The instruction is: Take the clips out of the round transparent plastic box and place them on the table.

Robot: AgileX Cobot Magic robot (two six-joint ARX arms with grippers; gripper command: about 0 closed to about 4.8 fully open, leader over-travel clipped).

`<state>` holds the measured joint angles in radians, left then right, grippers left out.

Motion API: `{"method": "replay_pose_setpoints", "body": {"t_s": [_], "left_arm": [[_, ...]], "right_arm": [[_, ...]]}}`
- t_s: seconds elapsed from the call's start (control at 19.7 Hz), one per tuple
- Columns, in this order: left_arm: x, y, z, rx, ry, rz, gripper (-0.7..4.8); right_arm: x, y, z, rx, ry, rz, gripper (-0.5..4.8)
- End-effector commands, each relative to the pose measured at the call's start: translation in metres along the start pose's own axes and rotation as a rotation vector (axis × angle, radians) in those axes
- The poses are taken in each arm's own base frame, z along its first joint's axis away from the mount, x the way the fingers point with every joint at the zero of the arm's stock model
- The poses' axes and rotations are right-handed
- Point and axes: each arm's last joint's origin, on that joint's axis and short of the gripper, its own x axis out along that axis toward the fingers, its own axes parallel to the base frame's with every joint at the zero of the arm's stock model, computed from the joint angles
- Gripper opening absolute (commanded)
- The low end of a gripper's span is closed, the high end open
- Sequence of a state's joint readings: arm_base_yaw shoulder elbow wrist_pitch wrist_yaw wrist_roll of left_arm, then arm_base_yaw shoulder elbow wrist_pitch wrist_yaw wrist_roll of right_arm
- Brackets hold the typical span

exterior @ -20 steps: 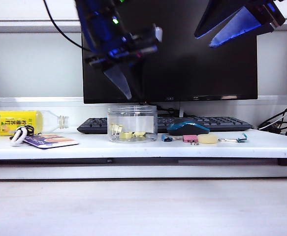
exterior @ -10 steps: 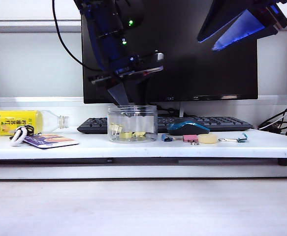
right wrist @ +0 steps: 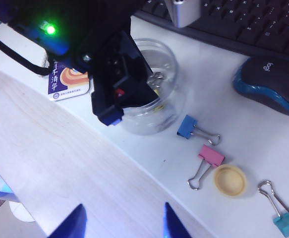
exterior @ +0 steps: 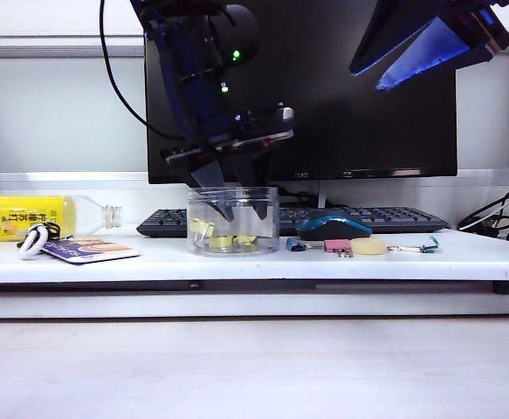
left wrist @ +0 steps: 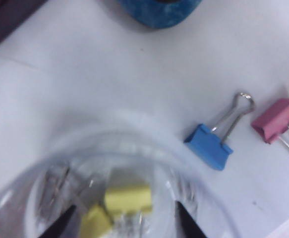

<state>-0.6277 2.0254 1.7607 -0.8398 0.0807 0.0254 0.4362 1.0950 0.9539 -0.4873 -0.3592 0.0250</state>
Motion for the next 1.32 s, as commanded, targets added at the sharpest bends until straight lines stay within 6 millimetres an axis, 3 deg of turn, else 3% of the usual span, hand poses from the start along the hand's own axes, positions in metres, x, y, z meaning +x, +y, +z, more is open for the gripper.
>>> {"method": "replay_pose_setpoints", "body": {"t_s": [0.05, 0.36, 0.66, 0.81, 0.97, 1.32], "left_arm": [[0.004, -0.001, 0.0, 0.002, 0.011, -0.036, 2.57], [0.008, 0.001, -0.002, 0.086, 0.046, -0.006, 2.56], [-0.043, 0.002, 0.018, 0.178, 0.058, 0.062, 2.56], [-0.055, 0.001, 0.02, 0.172, 0.079, 0.045, 2.56], [-0.051, -0.004, 0.015, 0.171, 0.13, -0.038, 2.56], [-0.025, -0.005, 0.01, 0.167, 0.229, -0.054, 2.56]], "right_arm": [[-0.001, 0.001, 0.003, -0.012, -0.02, -0.002, 2.03], [0.001, -0.001, 0.003, -0.009, -0.013, -0.023, 2.03], [0.001, -0.001, 0.003, -0.015, -0.022, -0.024, 2.03], [0.001, -0.001, 0.003, -0.015, -0.022, -0.023, 2.03], [0.001, -0.001, 0.003, -0.015, -0.021, -0.023, 2.03], [0.001, -0.001, 0.003, -0.014, -0.018, -0.023, 2.03]]}}
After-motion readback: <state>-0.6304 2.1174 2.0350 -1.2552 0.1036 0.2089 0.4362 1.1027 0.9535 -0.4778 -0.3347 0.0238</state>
